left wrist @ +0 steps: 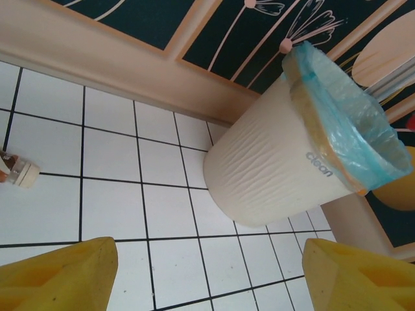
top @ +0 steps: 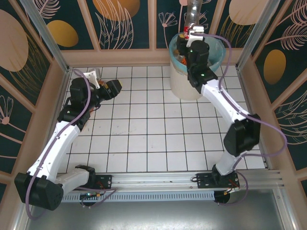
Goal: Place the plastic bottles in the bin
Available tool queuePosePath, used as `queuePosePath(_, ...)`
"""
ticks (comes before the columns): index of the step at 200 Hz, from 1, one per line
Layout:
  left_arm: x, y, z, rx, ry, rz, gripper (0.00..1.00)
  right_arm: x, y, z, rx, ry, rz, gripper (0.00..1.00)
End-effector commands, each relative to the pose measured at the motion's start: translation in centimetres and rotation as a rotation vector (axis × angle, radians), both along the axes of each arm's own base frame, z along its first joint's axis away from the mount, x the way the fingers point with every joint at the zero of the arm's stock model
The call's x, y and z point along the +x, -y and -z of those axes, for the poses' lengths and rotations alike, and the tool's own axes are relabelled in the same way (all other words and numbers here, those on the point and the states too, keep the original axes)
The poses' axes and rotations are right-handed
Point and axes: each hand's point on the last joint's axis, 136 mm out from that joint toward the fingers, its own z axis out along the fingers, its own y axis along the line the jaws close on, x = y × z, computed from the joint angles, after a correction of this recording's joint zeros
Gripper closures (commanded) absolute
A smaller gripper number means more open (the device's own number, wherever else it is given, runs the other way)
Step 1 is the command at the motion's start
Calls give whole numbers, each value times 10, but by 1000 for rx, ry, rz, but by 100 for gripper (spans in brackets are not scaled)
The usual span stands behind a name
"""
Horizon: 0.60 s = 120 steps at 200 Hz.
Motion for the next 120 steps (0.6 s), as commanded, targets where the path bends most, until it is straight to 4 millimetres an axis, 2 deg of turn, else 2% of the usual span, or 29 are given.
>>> queuePosePath(1, 0, -2, 9, 8, -4, -23, 25, 19, 23, -31, 17, 153, 153, 53)
queuePosePath(17, 0, -3, 13, 21, -8, -25, 24, 37, 30, -15, -5, 125, 203, 51)
queuePosePath(22, -2, -4, 26, 34, -31, -26, 24, 40, 32, -11, -6, 117, 210, 50)
queuePosePath(40, -3, -7, 35, 58, -46, -31, 23, 43, 35, 2, -3, 89, 214, 47)
queuePosePath(57, -3, -8, 41, 73, -53, -35, 23, 37, 38, 7, 4, 82, 211, 42)
queuePosePath(77, -1, -8, 47, 80, -64, -34, 21, 27, 36, 8, 9, 84, 172, 30)
queuePosePath(120, 1, -9, 53, 87, -71, -42, 20, 7, 27, 5, 21, 67, 63, 23)
